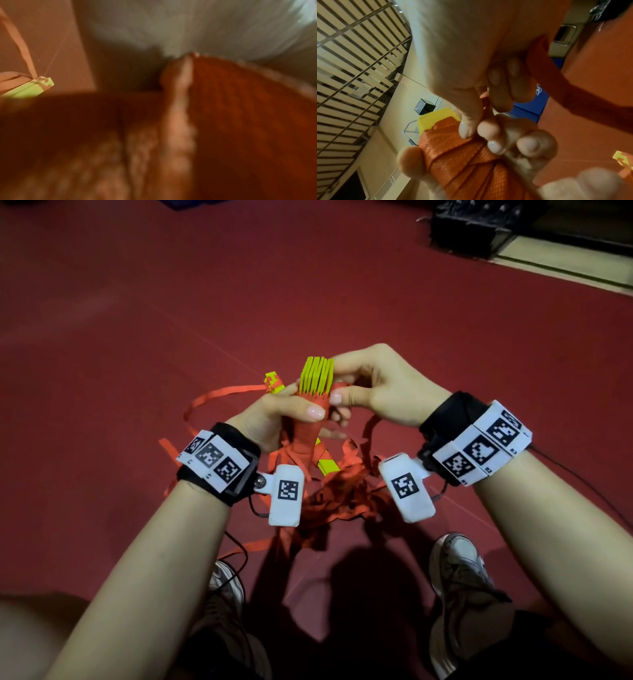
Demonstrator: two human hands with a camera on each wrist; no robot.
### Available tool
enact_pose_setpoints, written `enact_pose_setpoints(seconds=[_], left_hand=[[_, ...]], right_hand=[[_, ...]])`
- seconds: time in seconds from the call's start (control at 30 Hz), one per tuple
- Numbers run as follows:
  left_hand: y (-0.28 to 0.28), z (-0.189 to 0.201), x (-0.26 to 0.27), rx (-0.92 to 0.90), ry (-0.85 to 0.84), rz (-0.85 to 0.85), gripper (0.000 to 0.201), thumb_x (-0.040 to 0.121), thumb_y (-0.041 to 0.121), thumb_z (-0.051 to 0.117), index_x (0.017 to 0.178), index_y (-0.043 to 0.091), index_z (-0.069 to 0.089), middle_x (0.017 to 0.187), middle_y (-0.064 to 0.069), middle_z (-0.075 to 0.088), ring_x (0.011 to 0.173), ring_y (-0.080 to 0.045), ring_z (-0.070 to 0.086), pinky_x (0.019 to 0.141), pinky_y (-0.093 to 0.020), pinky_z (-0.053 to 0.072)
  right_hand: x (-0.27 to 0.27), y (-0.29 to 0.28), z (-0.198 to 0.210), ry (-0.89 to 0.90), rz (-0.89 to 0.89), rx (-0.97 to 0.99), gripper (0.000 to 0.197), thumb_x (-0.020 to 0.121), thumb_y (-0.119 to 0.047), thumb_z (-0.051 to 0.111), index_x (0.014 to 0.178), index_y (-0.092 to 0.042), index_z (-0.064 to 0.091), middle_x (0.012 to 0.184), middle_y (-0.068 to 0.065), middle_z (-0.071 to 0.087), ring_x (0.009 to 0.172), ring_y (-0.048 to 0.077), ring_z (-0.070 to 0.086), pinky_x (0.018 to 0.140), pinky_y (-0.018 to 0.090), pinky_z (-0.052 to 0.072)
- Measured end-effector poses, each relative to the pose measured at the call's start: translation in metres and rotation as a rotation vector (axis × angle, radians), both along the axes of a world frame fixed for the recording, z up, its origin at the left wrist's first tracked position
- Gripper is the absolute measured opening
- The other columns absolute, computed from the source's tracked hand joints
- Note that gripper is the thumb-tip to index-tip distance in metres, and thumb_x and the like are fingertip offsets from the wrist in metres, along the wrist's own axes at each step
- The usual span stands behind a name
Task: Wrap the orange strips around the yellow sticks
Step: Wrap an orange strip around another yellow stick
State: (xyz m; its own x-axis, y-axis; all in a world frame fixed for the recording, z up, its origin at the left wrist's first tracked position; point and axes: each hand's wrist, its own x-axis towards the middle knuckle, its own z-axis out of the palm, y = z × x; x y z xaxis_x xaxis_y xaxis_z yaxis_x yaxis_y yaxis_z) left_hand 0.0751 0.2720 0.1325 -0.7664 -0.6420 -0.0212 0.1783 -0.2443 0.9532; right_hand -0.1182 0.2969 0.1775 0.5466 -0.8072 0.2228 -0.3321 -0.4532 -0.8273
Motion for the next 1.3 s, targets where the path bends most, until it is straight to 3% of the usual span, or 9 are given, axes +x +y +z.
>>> enact_pose_setpoints(seconds=[0.13, 0.3, 0.43, 0.57, 0.63, 0.8, 0.93, 1.0, 1.3], left_hand=[[0.005, 0.002, -0.003, -0.065, 0.014, 0.161, 0.085, 0.058, 0.045, 0.091, 0.124, 0.004, 0.058, 0.094, -0.008, 0.071, 0.09, -0.024, 0.068, 0.097, -0.052, 0.049], [0.004, -0.002, -0.004, -0.177, -0.103, 0.447, 0.075, 0.086, 0.054, 0.071, 0.123, -0.011, 0.06, 0.116, -0.04, 0.062, 0.108, -0.049, 0.056, 0.104, -0.076, 0.031], [0.005, 0.004, -0.013, -0.216, -0.156, 0.664, 0.058, 0.109, 0.042, 0.032, 0.11, -0.001, 0.07, 0.107, -0.021, 0.075, 0.105, -0.034, 0.071, 0.102, -0.05, 0.053], [0.009, 0.012, -0.024, -0.236, -0.265, 0.938, 0.064, 0.112, 0.039, 0.024, 0.072, 0.013, 0.066, 0.057, 0.011, 0.068, 0.058, 0.002, 0.063, 0.067, -0.018, 0.049], [0.01, 0.016, -0.029, -0.223, -0.249, 1.004, 0.068, 0.113, 0.033, 0.022, 0.062, 0.013, 0.061, 0.043, 0.009, 0.059, 0.042, -0.001, 0.056, 0.05, -0.014, 0.045], [0.002, 0.003, -0.033, -0.16, -0.154, 0.814, 0.085, 0.111, 0.046, 0.02, 0.052, 0.013, 0.072, 0.049, -0.011, 0.062, 0.043, -0.023, 0.058, 0.052, -0.03, 0.053], [-0.001, 0.005, -0.028, -0.026, -0.085, 0.662, 0.085, 0.107, 0.058, 0.02, 0.064, 0.007, 0.073, 0.053, -0.018, 0.061, 0.042, -0.027, 0.056, 0.047, -0.03, 0.051], [0.0, 0.01, -0.026, 0.017, -0.087, 0.628, 0.084, 0.107, 0.057, 0.02, 0.064, 0.005, 0.071, 0.05, -0.017, 0.06, 0.039, -0.025, 0.056, 0.044, -0.028, 0.05], [-0.001, 0.01, -0.022, 0.015, -0.201, 0.534, 0.089, 0.105, 0.06, 0.017, 0.053, 0.013, 0.071, 0.047, -0.015, 0.059, 0.04, -0.025, 0.056, 0.05, -0.03, 0.05]], right_hand=[[0.003, -0.004, -0.005, 0.009, -0.125, -0.051, 0.018, 0.093, 0.0, 0.062, 0.108, 0.008, 0.067, 0.063, 0.014, 0.062, 0.058, 0.009, 0.058, 0.067, 0.023, 0.047], [0.006, -0.01, -0.018, 0.095, -0.387, -0.165, 0.01, 0.088, -0.018, 0.066, 0.093, -0.011, 0.071, 0.058, -0.006, 0.064, 0.057, 0.013, 0.059, 0.073, 0.035, 0.051], [0.01, -0.01, -0.017, 0.172, -0.536, -0.252, 0.019, 0.086, -0.028, 0.071, 0.08, -0.011, 0.067, 0.066, 0.004, 0.069, 0.064, 0.024, 0.064, 0.074, 0.04, 0.051], [0.009, -0.005, 0.001, 0.241, -0.46, -0.272, 0.011, 0.085, -0.015, 0.062, 0.082, -0.013, 0.073, 0.063, -0.006, 0.068, 0.057, 0.004, 0.061, 0.069, 0.024, 0.047], [0.009, -0.004, 0.008, 0.281, -0.46, -0.321, 0.017, 0.076, -0.013, 0.055, 0.078, -0.017, 0.071, 0.056, -0.011, 0.057, 0.058, 0.012, 0.054, 0.068, 0.023, 0.041], [0.012, -0.002, 0.007, 0.357, -0.516, -0.363, 0.016, 0.064, -0.012, 0.046, 0.068, -0.027, 0.052, 0.06, -0.003, 0.054, 0.061, 0.023, 0.048, 0.066, 0.033, 0.044], [0.019, 0.007, 0.009, 0.179, -0.508, -0.238, 0.028, 0.063, 0.008, 0.045, 0.065, -0.015, 0.059, 0.052, -0.016, 0.054, 0.053, -0.007, 0.055, 0.062, 0.002, 0.033], [0.025, 0.012, 0.009, 0.102, -0.504, -0.18, 0.029, 0.061, 0.012, 0.042, 0.065, -0.01, 0.061, 0.051, -0.015, 0.057, 0.052, -0.014, 0.055, 0.059, 0.001, 0.035], [0.02, -0.006, -0.002, 0.232, -0.5, -0.317, 0.029, 0.058, -0.006, 0.04, 0.075, -0.024, 0.053, 0.059, -0.007, 0.057, 0.06, 0.02, 0.053, 0.067, 0.037, 0.048]])
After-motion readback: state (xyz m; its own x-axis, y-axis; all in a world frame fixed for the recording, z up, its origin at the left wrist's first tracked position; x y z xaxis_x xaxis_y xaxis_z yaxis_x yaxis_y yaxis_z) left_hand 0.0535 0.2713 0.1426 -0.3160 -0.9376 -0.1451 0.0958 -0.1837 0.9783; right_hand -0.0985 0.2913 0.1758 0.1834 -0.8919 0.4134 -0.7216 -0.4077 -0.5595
